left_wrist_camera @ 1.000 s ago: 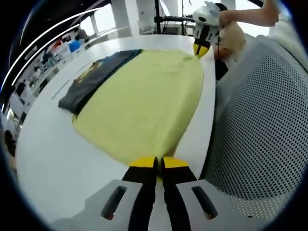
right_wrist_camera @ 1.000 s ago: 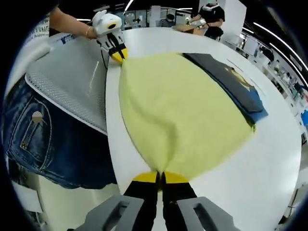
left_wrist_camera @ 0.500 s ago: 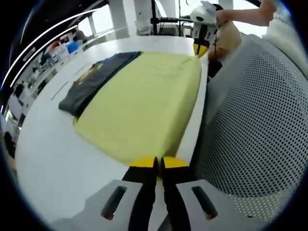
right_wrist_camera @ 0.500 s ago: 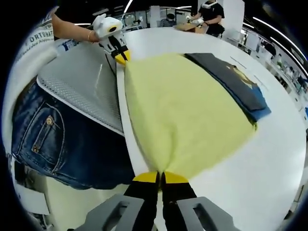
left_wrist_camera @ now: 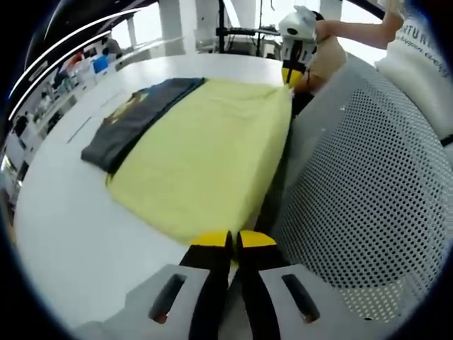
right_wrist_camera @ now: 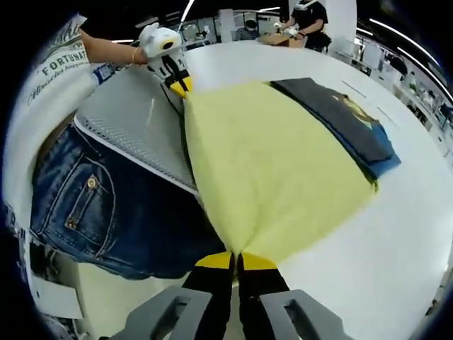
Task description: Fold the garment on the visible template until the final outline fits inside the template.
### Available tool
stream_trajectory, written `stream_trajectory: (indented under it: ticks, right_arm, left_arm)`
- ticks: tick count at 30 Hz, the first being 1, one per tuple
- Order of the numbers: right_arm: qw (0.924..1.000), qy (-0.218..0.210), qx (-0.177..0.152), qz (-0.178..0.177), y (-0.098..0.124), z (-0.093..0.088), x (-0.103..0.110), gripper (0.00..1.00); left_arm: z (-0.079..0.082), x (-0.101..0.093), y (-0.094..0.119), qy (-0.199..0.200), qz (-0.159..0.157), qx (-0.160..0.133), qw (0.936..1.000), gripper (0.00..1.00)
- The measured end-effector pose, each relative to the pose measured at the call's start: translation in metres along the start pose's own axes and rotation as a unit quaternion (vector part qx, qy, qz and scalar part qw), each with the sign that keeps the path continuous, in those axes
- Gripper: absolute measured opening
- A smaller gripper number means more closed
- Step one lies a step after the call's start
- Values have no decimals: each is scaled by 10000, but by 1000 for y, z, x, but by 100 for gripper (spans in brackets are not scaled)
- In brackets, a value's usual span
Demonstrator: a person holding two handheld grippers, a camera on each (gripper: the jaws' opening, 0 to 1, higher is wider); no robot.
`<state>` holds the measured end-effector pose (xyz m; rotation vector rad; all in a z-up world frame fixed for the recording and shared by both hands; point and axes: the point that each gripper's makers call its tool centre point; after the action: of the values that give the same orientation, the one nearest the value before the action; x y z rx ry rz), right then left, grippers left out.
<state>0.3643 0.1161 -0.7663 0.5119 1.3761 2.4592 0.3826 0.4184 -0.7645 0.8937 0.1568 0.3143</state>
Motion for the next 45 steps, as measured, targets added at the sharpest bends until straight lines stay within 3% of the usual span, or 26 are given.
stream_trajectory:
  ticks: [8,14,25,30,39,45]
  right_arm:
    - [9998,-62,84,182,11,2,7,0]
    - [9997,47,124,192,20,9,4,0]
    - [9989,358,-89,-288,35,33,-28,0]
    - [9977,464,-149,-466,40,42,-39,0]
    - [9922,725,-314,-967,52,63,-66,0]
    - [9873,851,-477,-1257,58,76,-85,0]
  left_arm:
    - [3,-16,9,55,-379,18,9993,1]
    - [13,-12,15,207,-493,17,9986,1]
    - [42,21,27,232,-144,-247,9993,1]
    - [52,34,31,-68,37,-285,9996,1]
    - [73,66,38,-237,453,-499,9974,1]
    - [82,85,38,-401,631,-481,9960,1]
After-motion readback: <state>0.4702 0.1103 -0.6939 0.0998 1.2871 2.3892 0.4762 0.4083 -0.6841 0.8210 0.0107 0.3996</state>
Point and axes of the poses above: the point that each gripper's makers call its tool centre point, and the gripper's own axes: y roughly backward along the fingers, x roughly to its left, z roughly out of its top, and after that the axes turned 2 degrees about -y, right-handed
